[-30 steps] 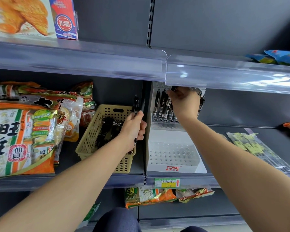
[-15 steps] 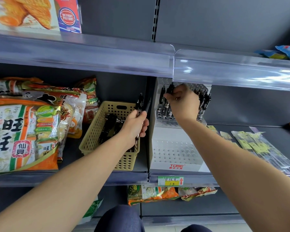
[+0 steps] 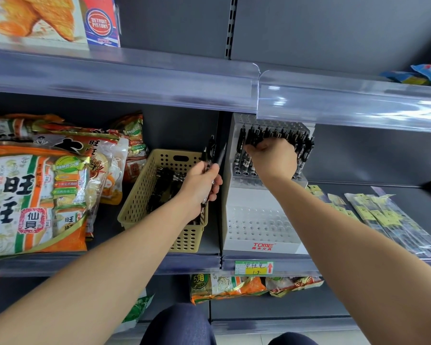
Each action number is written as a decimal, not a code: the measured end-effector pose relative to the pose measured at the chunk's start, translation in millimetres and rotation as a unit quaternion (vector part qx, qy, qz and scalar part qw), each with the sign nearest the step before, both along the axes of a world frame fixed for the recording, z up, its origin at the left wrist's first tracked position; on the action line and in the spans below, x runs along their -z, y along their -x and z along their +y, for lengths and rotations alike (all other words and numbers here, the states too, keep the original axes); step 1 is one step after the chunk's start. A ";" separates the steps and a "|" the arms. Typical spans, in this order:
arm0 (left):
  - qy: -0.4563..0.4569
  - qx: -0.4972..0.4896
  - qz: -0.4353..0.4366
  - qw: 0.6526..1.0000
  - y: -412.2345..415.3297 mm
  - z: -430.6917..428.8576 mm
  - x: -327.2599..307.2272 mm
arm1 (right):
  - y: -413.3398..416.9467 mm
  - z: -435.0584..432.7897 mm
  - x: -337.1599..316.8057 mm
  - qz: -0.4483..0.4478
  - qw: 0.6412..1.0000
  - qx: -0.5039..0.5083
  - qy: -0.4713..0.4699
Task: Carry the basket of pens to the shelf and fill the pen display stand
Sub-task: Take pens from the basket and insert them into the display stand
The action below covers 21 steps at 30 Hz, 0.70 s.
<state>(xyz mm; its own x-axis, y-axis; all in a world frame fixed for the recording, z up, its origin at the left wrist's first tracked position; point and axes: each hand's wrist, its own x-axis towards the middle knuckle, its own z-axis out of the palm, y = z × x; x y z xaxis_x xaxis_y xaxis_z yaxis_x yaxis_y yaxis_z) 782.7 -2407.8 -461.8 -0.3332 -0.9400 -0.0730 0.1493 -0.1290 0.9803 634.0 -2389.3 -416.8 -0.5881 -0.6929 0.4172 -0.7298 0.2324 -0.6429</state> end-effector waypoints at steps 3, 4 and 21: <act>0.003 0.002 -0.002 1.000 1.2 1.8 0.4 | 0.7 -1.5 0.7 -0.003 1.000 -0.002 0.000; 0.004 0.003 -0.002 1.000 1.6 2.0 0.4 | 1.0 -1.8 0.9 0.000 1.000 -0.002 0.000; 0.013 0.006 -0.006 1.000 -0.1 -0.6 2.5 | 2.1 -5.7 9.7 0.132 0.990 -0.003 -0.057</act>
<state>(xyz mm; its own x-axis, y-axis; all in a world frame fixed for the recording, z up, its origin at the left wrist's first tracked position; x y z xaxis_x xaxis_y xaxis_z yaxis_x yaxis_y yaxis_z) 782.8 -2408.4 -464.3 -0.3432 -0.9378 -0.0529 0.1371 -0.1058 0.9849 631.8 -2395.0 -426.5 -0.4649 -0.7467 0.4757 -0.8706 0.2879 -0.3990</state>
